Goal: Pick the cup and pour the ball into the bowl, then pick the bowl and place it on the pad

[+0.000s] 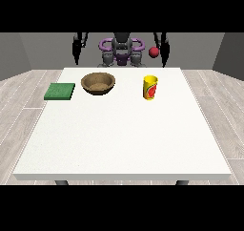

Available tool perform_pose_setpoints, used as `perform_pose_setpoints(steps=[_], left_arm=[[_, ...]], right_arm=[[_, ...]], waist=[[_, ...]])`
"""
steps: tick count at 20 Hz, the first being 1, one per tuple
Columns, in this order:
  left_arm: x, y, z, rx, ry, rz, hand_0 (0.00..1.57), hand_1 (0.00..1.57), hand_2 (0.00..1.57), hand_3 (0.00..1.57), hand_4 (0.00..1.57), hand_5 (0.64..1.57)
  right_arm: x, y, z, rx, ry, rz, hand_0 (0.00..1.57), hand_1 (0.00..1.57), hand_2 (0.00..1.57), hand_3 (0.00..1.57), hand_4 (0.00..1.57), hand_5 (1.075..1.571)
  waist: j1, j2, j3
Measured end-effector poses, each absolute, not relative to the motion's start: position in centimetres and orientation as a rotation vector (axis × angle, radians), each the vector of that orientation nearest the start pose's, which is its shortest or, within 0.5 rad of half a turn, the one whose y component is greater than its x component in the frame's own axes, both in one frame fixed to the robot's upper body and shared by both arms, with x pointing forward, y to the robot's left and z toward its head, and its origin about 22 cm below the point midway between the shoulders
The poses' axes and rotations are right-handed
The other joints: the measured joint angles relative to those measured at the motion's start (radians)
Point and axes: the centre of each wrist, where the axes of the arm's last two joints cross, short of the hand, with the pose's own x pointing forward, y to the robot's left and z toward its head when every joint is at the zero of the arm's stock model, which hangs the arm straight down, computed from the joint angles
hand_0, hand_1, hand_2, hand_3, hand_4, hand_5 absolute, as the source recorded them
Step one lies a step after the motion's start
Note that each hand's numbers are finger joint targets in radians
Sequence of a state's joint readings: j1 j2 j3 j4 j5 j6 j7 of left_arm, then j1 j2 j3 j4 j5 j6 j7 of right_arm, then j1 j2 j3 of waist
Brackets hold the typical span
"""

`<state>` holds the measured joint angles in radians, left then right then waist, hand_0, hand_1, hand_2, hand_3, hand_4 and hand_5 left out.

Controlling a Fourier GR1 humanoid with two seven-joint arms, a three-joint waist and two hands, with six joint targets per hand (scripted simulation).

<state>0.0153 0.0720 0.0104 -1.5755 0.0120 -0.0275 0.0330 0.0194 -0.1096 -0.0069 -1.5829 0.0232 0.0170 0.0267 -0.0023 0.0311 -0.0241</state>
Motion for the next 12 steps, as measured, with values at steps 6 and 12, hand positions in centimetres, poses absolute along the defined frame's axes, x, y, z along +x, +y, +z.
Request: perform_pose_setpoints(steps=[6,12], left_arm=[[24.0,25.5,2.3,0.06,-1.557,-0.076,0.0,0.0,0.0,0.0,0.0,1.47],[23.0,23.0,0.7,0.038,-1.728,0.031,0.0,0.0,0.0,0.0,0.0,1.472]], right_arm=[[23.9,-26.4,2.7,-0.122,-1.566,0.125,0.0,0.0,0.0,0.0,0.12,1.563],[21.5,-31.1,-1.4,-0.021,-1.653,-0.024,0.0,0.0,0.0,0.0,0.0,1.56]], waist=[[-0.001,-0.19,0.0147],[-0.007,-0.113,0.023]])
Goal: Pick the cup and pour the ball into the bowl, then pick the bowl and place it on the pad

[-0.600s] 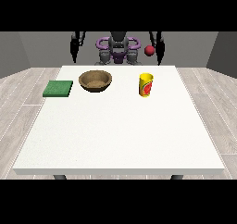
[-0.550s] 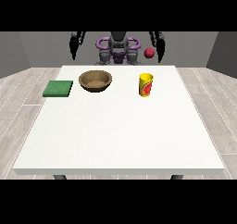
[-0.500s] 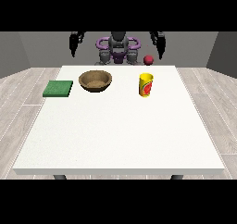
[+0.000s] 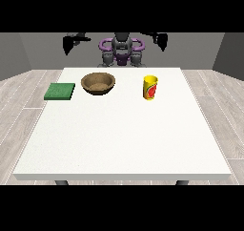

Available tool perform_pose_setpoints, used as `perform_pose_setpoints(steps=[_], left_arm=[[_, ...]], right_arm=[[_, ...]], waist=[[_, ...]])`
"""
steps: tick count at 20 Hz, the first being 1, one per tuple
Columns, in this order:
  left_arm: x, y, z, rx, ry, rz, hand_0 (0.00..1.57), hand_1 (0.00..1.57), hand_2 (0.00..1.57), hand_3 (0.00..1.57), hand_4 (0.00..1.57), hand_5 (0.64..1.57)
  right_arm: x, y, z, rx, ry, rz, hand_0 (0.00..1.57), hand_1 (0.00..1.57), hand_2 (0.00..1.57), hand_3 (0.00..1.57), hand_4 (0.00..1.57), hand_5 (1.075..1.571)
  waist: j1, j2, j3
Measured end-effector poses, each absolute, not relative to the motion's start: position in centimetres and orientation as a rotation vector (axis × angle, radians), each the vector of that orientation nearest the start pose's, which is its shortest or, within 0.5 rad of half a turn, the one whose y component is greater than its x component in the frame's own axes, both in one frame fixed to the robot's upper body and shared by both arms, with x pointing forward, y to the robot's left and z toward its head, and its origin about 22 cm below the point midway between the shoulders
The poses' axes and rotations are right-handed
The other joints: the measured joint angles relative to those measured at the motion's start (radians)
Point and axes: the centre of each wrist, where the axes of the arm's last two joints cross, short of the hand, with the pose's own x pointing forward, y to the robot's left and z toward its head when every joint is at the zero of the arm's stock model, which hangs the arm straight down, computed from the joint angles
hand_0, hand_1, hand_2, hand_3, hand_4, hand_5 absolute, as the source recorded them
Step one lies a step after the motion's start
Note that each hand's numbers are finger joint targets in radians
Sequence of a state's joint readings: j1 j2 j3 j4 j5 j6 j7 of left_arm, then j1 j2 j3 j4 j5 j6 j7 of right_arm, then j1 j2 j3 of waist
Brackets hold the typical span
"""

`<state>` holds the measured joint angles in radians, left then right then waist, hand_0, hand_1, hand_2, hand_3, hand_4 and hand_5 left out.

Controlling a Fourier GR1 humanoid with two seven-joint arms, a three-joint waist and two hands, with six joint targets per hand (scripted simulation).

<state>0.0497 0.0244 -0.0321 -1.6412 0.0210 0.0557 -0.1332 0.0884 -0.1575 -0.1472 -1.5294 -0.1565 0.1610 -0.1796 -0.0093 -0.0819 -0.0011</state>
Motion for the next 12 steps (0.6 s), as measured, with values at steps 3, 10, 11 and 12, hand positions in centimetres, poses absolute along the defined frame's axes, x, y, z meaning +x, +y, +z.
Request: perform_pose_setpoints(steps=[3,10,11,12], left_arm=[[23.1,22.6,-0.1,0.034,-1.775,0.048,0.0,0.0,0.0,0.0,0.0,1.467],[26.6,23.3,-0.2,0.061,-1.894,0.043,0.0,0.0,0.0,0.0,0.0,1.453],[27.2,22.9,-0.2,0.069,-1.903,0.038,0.0,0.0,0.0,0.0,0.0,1.444],[27.9,22.9,0.0,0.074,-1.916,0.033,0.0,0.0,0.0,0.0,0.0,1.451]], right_arm=[[21.5,-31.8,-2.4,0.009,-1.701,-0.034,0.0,0.0,0.0,0.0,0.0,1.558],[24.2,-32.4,-2.8,0.048,-1.814,-0.033,0.0,0.0,0.0,0.0,0.0,1.559],[24.7,-32.0,-3.0,0.047,-1.826,-0.033,0.0,0.0,0.0,0.0,0.0,1.557],[25.2,-32.0,-2.8,0.048,-1.838,-0.029,0.0,0.0,0.0,0.0,0.0,1.555]], waist=[[0.002,0.043,0.0006],[-0.01,0.159,0.0013],[-0.012,0.173,0.001],[-0.015,0.19,0.0012]])
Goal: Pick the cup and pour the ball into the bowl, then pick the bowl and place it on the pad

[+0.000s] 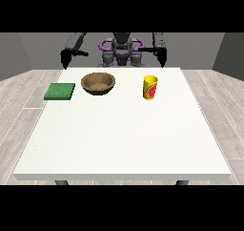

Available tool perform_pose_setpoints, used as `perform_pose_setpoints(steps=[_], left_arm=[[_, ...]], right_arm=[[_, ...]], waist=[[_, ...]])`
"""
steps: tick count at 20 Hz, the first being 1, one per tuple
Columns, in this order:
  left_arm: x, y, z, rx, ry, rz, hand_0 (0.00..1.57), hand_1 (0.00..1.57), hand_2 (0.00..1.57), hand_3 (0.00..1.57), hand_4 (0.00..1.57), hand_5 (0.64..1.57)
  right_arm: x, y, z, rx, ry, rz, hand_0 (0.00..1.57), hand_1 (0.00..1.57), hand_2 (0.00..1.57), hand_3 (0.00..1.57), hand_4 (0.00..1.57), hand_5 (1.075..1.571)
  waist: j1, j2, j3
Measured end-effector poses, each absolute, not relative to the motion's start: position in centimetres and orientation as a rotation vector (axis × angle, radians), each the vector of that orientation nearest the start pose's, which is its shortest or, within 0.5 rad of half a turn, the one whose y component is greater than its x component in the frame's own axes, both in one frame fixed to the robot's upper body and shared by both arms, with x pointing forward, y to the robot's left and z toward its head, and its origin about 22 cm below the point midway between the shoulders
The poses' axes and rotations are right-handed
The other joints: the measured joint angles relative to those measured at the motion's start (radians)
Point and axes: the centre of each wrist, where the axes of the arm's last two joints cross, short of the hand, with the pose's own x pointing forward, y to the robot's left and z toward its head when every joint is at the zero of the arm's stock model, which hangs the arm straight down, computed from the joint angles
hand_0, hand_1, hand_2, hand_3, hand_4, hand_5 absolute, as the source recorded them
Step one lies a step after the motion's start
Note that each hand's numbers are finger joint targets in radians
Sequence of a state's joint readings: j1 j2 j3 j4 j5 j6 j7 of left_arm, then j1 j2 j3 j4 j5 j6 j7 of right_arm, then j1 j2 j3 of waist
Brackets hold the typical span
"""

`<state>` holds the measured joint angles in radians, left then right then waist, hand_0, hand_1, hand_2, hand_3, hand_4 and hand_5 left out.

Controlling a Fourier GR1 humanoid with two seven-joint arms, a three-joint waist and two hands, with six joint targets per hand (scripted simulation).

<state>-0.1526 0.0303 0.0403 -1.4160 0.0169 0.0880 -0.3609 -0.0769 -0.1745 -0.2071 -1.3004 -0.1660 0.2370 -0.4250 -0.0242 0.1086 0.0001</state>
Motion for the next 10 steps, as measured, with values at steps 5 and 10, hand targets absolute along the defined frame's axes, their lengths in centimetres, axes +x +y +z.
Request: perform_pose_setpoints(steps=[5,10], left_arm=[[31.0,23.5,1.0,0.101,-1.987,0.038,0.0,0.0,0.0,0.0,0.0,1.466],[33.5,26.0,1.5,0.148,-2.042,0.056,0.0,0.0,0.0,0.0,0.0,1.415]], right_arm=[[27.6,-32.6,-2.5,0.076,-1.913,-0.029,0.0,0.0,0.0,0.0,0.0,1.548],[28.8,-32.4,-2.6,0.108,-1.982,-0.025,0.0,0.0,0.0,0.0,0.0,1.548]], waist=[[-0.012,0.091,0.0001],[-0.032,0.173,0.0]])
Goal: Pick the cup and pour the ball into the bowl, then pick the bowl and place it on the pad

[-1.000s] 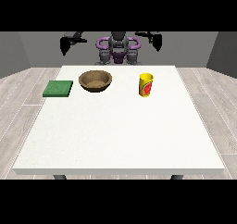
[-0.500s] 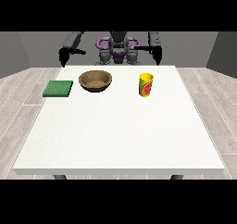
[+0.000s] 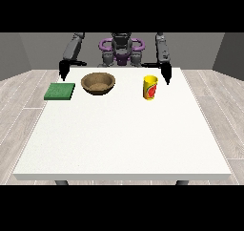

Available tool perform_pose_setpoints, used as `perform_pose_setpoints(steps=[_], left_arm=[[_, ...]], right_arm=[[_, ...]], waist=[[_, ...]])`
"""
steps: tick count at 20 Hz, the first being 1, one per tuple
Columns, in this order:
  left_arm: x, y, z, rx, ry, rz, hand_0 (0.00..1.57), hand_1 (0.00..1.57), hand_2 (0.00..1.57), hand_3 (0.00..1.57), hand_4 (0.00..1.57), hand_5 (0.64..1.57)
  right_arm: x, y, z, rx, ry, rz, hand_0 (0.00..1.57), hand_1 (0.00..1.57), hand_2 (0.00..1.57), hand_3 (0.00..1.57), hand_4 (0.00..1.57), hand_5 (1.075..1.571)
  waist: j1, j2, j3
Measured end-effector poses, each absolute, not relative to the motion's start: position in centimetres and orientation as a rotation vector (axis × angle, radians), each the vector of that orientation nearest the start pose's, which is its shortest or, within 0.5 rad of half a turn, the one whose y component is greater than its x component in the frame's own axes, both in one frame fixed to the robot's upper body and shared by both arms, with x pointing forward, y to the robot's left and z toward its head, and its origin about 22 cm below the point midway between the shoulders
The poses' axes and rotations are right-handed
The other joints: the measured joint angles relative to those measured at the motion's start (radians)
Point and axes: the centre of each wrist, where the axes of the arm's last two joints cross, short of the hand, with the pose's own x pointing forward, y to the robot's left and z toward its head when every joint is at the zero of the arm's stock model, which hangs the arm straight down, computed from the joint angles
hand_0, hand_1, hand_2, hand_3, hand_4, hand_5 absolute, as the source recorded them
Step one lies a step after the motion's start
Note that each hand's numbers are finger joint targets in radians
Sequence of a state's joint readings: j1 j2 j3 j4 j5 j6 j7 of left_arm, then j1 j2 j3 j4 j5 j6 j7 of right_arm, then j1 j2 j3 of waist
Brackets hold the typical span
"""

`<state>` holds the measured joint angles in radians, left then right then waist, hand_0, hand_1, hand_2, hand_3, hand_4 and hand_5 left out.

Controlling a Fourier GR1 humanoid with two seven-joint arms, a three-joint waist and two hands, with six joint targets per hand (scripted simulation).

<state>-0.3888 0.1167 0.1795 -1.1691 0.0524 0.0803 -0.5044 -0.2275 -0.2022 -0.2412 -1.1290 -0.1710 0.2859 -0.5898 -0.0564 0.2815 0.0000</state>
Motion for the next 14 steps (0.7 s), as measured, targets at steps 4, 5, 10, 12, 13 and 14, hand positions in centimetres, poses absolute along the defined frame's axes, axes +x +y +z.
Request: perform_pose_setpoints(steps=[4,5,10,12,13,14], left_arm=[[34.8,26.0,1.1,0.165,-2.064,0.075,0.0,0.0,0.0,0.0,0.0,1.412],[34.8,26.6,0.6,0.168,-2.071,0.08,0.0,0.0,0.0,0.0,0.0,1.41],[36.0,28.2,-0.1,0.204,-2.088,0.109,0.0,0.0,0.0,0.0,0.0,1.388],[36.4,28.6,-0.1,0.216,-2.101,0.117,0.0,0.0,0.0,0.0,0.0,1.392],[36.8,28.3,0.0,0.22,-2.111,0.122,0.0,0.0,0.0,0.0,0.0,1.391],[36.9,28.2,-0.1,0.228,-2.11,0.129,0.0,0.0,0.0,0.0,0.0,1.392]], right_arm=[[29.5,-32.2,-3.2,0.131,-2.012,-0.007,0.0,0.0,0.0,0.0,0.0,1.547],[29.5,-32.1,-3.3,0.132,-2.022,-0.004,0.0,0.0,0.0,0.0,0.0,1.547],[30.2,-31.7,-3.1,0.157,-2.054,0.01,0.0,0.0,0.0,0.0,0.0,1.548],[30.2,-32.2,-3.0,0.159,-2.065,0.021,0.0,0.0,0.0,0.0,0.0,1.549],[30.4,-32.5,-2.9,0.162,-2.074,0.02,0.0,0.0,0.0,0.0,0.0,1.548],[30.5,-32.8,-2.8,0.166,-2.078,0.025,0.0,0.0,0.0,0.0,0.0,1.548]], waist=[[-0.013,0.037,0.0],[-0.017,0.049,-0.0001],[-0.043,0.09,-0.0005],[-0.057,0.106,-0.0005],[-0.059,0.119,-0.0003],[-0.065,0.121,-0.0007]])
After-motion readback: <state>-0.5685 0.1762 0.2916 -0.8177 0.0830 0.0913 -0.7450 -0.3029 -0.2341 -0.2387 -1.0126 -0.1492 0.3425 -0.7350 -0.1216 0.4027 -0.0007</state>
